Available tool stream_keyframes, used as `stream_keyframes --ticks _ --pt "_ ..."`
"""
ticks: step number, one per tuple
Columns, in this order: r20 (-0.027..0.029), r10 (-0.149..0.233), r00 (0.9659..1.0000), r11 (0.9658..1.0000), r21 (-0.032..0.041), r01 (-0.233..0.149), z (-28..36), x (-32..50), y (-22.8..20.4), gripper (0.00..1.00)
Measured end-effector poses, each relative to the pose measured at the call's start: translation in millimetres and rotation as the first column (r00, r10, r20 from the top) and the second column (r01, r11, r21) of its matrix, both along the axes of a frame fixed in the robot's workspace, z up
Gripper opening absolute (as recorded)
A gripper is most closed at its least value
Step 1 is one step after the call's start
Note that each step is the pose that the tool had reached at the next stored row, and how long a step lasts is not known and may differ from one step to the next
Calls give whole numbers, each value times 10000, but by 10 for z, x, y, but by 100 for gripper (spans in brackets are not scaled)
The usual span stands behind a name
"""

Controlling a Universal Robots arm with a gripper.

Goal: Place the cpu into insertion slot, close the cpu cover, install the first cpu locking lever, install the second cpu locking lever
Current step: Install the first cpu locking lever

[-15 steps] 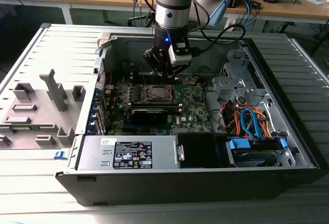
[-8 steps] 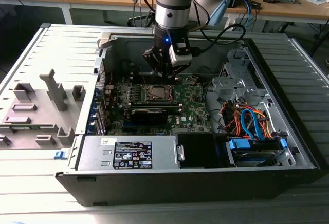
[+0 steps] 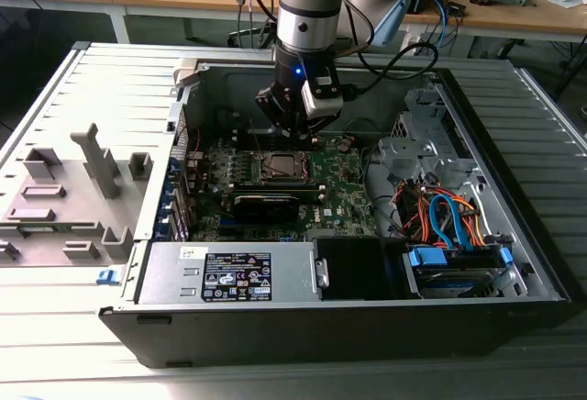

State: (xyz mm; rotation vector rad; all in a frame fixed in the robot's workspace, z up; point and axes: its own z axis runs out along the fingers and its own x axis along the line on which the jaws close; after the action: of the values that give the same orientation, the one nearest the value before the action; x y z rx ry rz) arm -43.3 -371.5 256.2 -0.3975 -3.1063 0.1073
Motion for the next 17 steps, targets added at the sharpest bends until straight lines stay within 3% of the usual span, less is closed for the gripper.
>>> stream_keyframes --ticks 17 --pt "0 189 9998 9998 0 -189 -3 0 0 11"
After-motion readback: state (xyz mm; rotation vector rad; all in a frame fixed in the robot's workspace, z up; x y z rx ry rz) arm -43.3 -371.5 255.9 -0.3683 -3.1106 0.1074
